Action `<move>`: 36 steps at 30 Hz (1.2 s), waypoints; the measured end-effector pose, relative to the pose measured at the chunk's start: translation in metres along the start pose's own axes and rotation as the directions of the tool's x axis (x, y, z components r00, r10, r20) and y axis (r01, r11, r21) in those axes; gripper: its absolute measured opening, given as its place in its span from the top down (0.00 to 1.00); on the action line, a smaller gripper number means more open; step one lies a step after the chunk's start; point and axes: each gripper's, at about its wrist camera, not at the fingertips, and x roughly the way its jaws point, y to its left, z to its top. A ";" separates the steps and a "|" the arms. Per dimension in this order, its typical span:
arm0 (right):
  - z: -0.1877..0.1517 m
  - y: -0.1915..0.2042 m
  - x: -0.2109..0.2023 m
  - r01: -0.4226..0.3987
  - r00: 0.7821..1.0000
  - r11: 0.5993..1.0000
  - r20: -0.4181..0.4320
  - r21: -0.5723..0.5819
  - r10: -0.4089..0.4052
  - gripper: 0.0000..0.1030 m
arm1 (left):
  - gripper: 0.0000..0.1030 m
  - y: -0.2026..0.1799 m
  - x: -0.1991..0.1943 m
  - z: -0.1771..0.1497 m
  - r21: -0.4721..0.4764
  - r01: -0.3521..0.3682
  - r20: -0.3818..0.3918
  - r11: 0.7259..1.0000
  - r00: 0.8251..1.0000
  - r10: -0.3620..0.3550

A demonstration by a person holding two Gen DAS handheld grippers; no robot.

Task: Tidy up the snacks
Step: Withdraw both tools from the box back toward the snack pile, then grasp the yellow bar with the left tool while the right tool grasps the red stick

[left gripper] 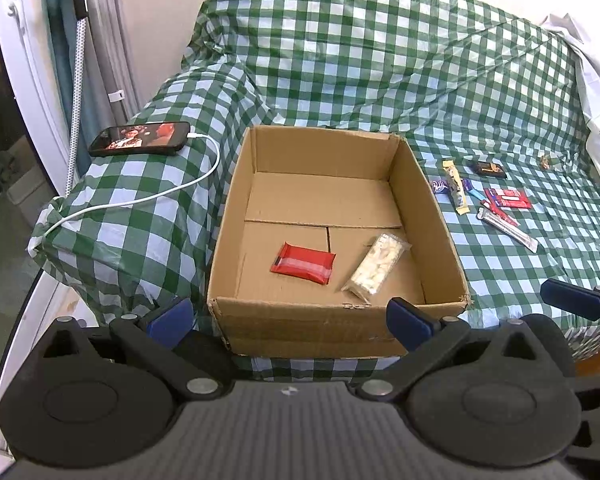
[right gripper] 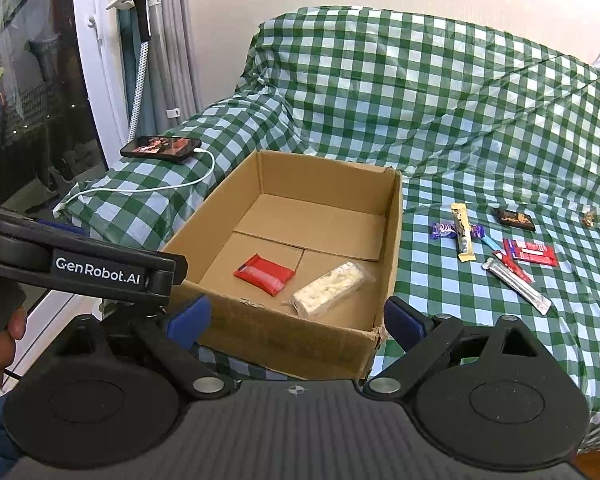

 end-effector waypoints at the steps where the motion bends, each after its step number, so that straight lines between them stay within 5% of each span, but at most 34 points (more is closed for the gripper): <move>1: 0.000 0.000 -0.001 -0.001 1.000 1.000 0.001 0.000 0.001 0.08 | 0.00 -0.001 -0.001 0.000 0.001 -0.001 0.000 1.000 1.000 0.001; 25: -0.005 -0.009 0.001 -0.012 1.000 0.999 0.000 0.049 0.012 0.07 | 0.00 -0.015 0.009 0.005 0.065 -0.016 -0.028 0.998 0.999 0.018; 36: -0.011 -0.045 0.010 0.007 1.000 0.990 0.004 0.144 -0.008 0.06 | 0.00 -0.046 0.028 0.018 0.144 -0.032 -0.052 0.989 0.998 0.040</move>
